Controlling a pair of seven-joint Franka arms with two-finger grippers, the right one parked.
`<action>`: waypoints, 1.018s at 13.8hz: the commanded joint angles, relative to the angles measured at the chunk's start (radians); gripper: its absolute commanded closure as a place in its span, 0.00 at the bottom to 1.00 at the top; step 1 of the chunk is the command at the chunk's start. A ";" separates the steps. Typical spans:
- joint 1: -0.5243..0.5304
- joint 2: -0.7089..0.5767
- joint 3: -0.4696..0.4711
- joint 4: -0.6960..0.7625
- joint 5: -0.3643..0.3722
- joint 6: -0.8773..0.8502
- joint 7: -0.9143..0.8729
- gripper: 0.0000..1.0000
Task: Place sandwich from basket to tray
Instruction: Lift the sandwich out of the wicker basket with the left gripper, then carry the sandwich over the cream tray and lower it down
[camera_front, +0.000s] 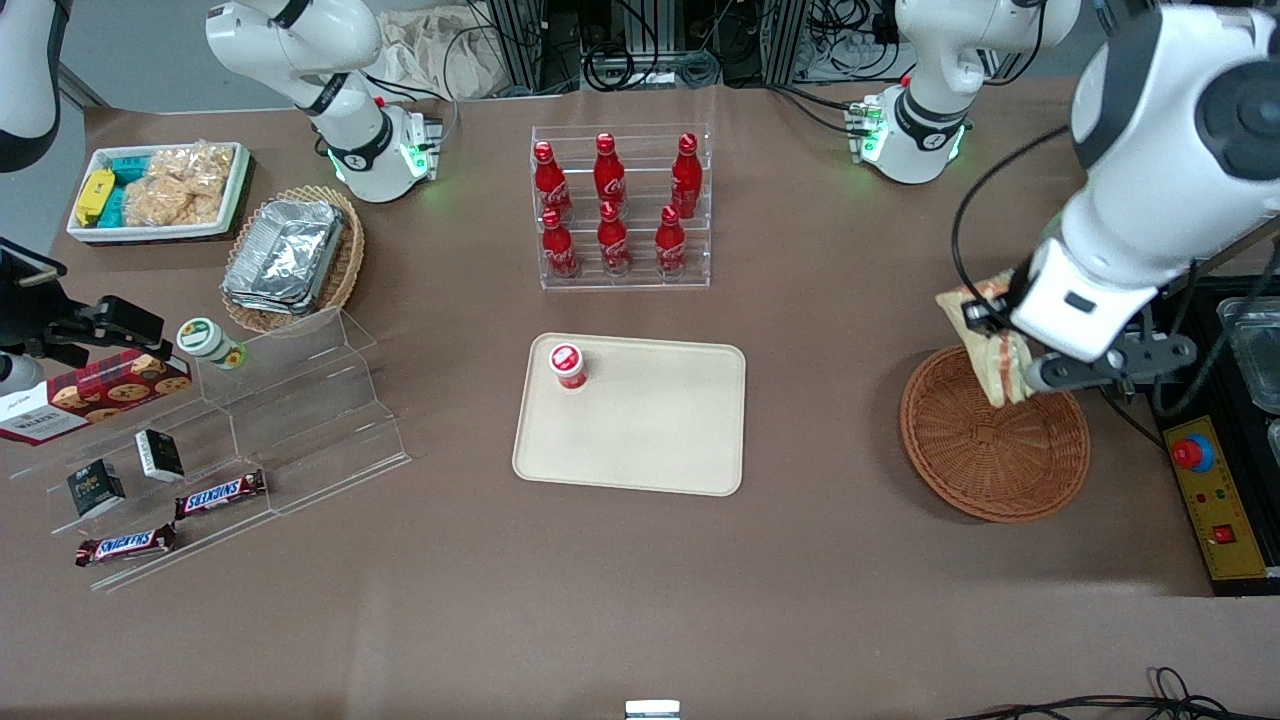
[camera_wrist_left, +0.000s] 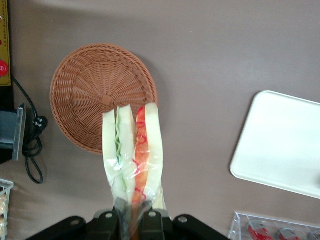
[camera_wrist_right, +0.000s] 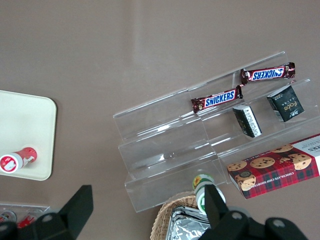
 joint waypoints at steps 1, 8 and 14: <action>-0.117 -0.009 0.007 0.022 0.020 -0.032 -0.146 0.97; -0.356 0.161 0.010 0.025 0.058 0.096 -0.453 0.96; -0.419 0.422 0.010 0.017 0.060 0.398 -0.576 0.96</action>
